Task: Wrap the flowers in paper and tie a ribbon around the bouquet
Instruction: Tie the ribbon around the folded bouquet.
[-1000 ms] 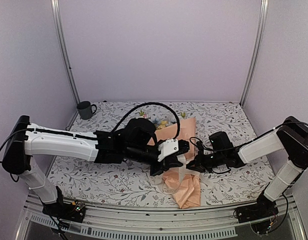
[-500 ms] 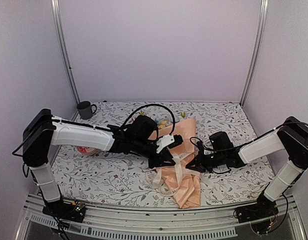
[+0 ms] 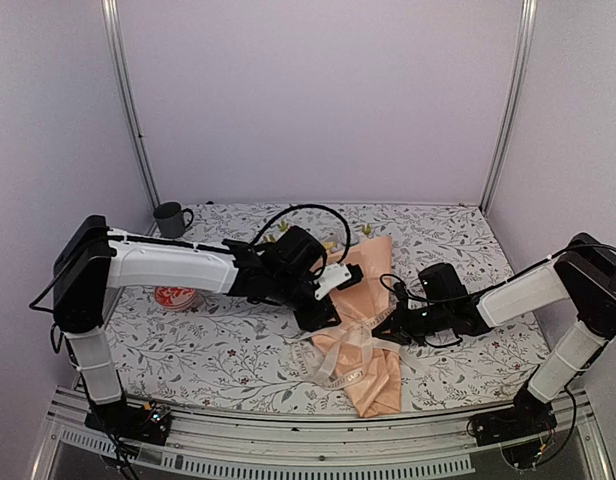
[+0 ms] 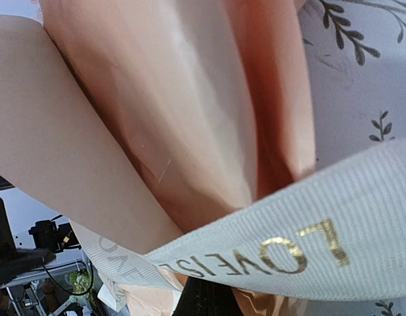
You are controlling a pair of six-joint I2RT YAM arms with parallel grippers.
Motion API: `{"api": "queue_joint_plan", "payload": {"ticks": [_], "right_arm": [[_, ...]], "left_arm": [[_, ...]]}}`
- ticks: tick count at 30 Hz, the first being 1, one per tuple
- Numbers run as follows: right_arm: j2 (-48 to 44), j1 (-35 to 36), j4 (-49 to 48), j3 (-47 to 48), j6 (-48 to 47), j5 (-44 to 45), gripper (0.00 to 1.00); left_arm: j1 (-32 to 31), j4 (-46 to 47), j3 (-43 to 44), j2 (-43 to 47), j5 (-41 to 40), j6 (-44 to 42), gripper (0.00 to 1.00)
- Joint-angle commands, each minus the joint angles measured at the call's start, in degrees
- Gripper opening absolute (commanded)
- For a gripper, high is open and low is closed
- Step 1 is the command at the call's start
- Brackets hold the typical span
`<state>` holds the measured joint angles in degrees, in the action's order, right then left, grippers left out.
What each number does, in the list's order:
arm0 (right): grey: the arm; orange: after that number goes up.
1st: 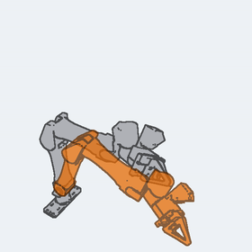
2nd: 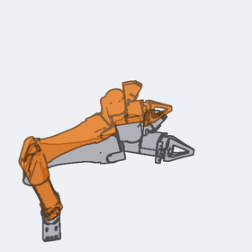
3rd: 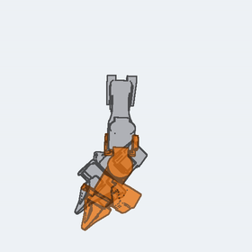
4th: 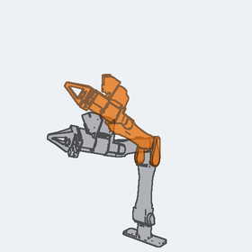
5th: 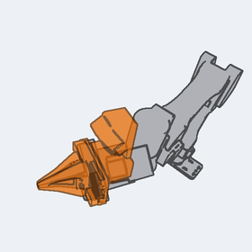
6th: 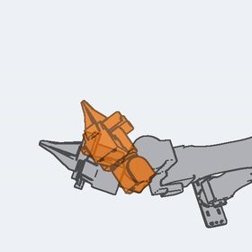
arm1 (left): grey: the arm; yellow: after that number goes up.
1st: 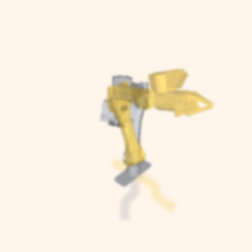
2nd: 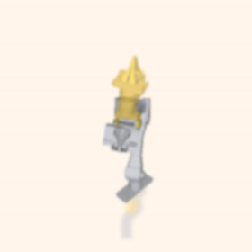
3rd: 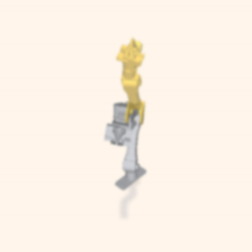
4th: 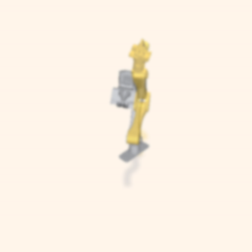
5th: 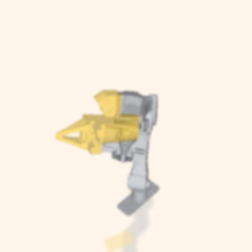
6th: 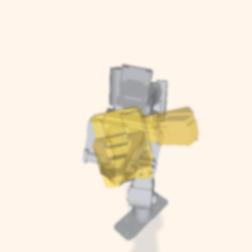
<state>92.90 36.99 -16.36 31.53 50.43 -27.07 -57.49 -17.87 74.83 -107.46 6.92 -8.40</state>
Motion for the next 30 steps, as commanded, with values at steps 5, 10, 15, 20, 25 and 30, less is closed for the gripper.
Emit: {"api": "queue_joint_plan", "payload": {"ticks": [5, 10, 15, 20, 25, 30], "right_arm": [[-0.9, -0.5, 0.8, 0.2, 0.1, 0.6, 0.00], [-0.9, -0.5, 0.7, 0.0, 0.1, 0.4, 0.00], [-0.5, -0.5, 0.5, 0.1, 0.1, 0.2, 0.00], [-0.4, -0.5, 0.3, 0.0, 0.2, -0.1, 0.00], [-0.8, -0.5, 0.4, -0.1, 0.2, 0.0, 0.00], [-0.4, -0.5, 0.3, -0.1, 0.1, -0.2, 0.00]], "left_arm": [[-5.7, 8.5, 3.9, -4.6, -7.4, -5.8, 0.62], [-5.7, 16.4, 0.9, -8.6, -7.8, -13.6, 0.64], [-5.4, 22.2, -3.9, -8.9, -2.1, -20.1, 0.78], [-4.5, 21.8, -2.2, -11.3, -1.6, -19.5, 0.71], [-2.9, 15.4, 1.6, -13.6, -0.8, -15.5, 0.40], [-2.8, 14.8, 1.1, -12.4, 0.5, -14.4, 0.13]]}}
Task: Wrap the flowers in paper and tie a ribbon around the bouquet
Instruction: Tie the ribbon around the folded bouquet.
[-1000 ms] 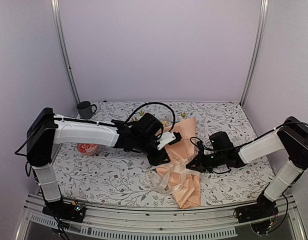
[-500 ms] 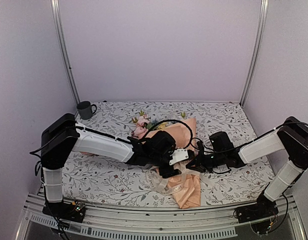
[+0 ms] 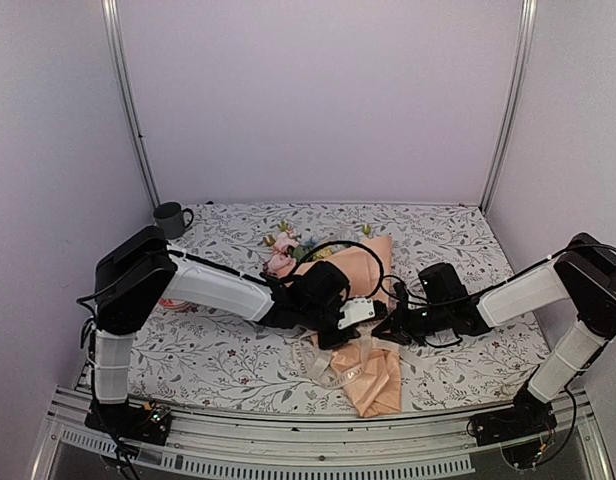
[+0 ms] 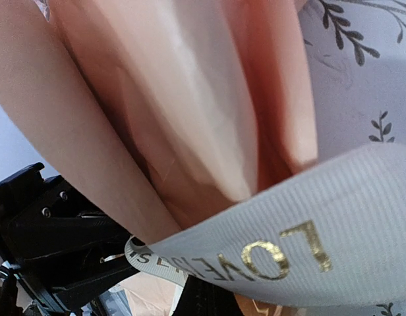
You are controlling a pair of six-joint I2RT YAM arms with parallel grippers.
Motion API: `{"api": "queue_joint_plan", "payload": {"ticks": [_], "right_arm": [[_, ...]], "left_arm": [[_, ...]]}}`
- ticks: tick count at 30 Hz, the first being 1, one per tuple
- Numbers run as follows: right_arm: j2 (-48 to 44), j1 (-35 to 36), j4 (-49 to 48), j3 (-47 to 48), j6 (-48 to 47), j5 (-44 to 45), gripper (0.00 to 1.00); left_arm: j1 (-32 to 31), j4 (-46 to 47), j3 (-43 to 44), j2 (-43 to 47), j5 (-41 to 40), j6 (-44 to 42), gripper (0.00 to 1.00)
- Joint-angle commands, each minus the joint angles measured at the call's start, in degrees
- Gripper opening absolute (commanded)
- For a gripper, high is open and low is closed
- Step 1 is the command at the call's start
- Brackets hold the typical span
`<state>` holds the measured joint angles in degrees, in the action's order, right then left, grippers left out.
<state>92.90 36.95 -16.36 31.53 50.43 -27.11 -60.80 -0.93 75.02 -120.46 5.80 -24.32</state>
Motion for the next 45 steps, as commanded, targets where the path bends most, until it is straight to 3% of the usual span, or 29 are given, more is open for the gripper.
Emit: {"api": "queue_joint_plan", "payload": {"ticks": [1, 5, 13, 23, 28, 33, 41, 45], "right_arm": [[-0.4, -0.5, 0.3, -0.1, 0.1, -0.2, 0.00], [-0.8, -0.5, 0.3, -0.5, 0.2, 0.0, 0.00], [-0.7, -0.6, 0.3, -0.9, 0.1, 0.3, 0.00], [-2.1, -0.9, 0.4, -1.8, 0.7, 1.3, 0.00], [-2.6, -0.9, 0.6, -2.4, 0.8, 1.8, 0.00], [-3.1, -0.9, 0.7, -2.2, 1.2, 2.1, 0.00], [-4.6, -0.9, 1.5, -2.6, 1.8, 2.8, 0.00], [-7.3, -0.9, 5.5, -2.0, 1.0, 5.3, 0.08]], "left_arm": [[0.6, -2.3, 0.9, 0.8, 2.0, 1.8, 0.11], [0.8, -2.4, 0.8, 2.5, 5.1, 3.3, 0.00], [2.9, 5.0, -4.4, 10.3, 18.7, 8.6, 0.00], [6.8, 18.5, -9.1, 12.0, 37.7, 27.7, 0.00], [10.2, 26.4, -11.5, 8.6, 39.0, 38.3, 0.00], [14.3, 25.0, -8.5, -0.2, 38.2, 47.5, 0.00], [15.4, 19.4, -4.2, -5.3, 35.7, 49.9, 0.00], [15.9, 19.5, -3.8, -6.4, 36.3, 50.5, 0.00]]}}
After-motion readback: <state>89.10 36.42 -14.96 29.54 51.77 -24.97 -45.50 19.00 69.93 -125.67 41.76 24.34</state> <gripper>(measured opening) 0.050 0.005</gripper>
